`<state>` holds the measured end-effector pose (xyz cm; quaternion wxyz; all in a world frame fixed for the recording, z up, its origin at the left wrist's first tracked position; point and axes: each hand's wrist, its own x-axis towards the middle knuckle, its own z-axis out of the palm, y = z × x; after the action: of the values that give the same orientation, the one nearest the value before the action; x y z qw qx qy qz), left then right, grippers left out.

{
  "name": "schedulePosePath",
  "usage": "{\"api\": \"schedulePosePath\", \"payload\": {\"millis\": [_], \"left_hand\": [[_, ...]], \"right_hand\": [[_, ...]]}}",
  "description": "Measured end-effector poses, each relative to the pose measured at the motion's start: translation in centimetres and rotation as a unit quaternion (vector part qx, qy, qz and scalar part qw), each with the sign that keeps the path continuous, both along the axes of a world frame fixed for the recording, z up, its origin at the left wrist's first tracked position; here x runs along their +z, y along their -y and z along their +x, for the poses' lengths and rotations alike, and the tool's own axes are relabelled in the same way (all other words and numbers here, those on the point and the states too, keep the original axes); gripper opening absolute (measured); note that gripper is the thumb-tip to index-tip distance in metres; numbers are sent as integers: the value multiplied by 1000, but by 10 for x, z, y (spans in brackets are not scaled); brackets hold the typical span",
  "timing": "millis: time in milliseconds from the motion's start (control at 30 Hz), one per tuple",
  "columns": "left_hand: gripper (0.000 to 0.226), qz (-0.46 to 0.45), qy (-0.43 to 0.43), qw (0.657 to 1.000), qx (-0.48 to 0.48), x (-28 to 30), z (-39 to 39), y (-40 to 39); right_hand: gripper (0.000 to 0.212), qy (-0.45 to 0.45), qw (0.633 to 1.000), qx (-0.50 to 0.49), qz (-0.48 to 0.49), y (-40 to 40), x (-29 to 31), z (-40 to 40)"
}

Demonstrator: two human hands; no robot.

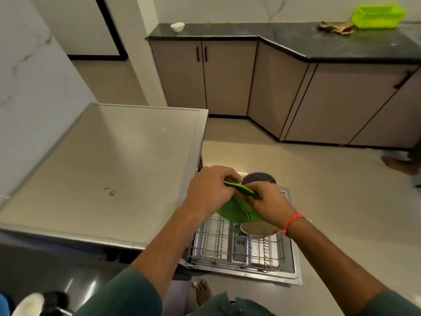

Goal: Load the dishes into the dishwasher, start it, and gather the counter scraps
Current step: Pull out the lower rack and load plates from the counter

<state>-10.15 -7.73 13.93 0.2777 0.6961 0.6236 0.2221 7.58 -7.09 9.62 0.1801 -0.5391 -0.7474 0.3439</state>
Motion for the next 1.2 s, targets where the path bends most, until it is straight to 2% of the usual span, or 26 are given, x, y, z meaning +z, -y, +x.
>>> {"api": "schedulePosePath", "payload": {"millis": [100, 167, 300, 367, 567, 833, 967, 1200], "left_hand": [[30, -34, 165, 985, 42, -33, 4, -9], [34, -77, 237, 965, 78, -53, 10, -14], [27, -199, 302, 923, 133, -94, 18, -28], [23, -214, 273, 928, 137, -111, 24, -37], [25, -220, 151, 952, 149, -151, 38, -63], [42, -207, 186, 936, 215, -205, 36, -104], [39, -216, 186, 927, 244, -255, 30, -131], [23, -216, 86, 930, 283, -359, 15, -180]], "right_hand": [[23, -35, 997, -57, -26, -3, -27, 13], [22, -90, 988, -107, -59, -4, -34, 22], [16, -204, 952, -185, -134, -14, -41, 36], [13, -219, 941, -203, -160, -25, -55, 44], [16, -153, 953, -163, -204, -55, -111, 66], [19, -40, 973, -100, -203, -112, -162, 68], [19, 9, 976, -94, -197, -143, -197, 57], [21, 56, 978, -89, -179, -189, -294, 30]]}}
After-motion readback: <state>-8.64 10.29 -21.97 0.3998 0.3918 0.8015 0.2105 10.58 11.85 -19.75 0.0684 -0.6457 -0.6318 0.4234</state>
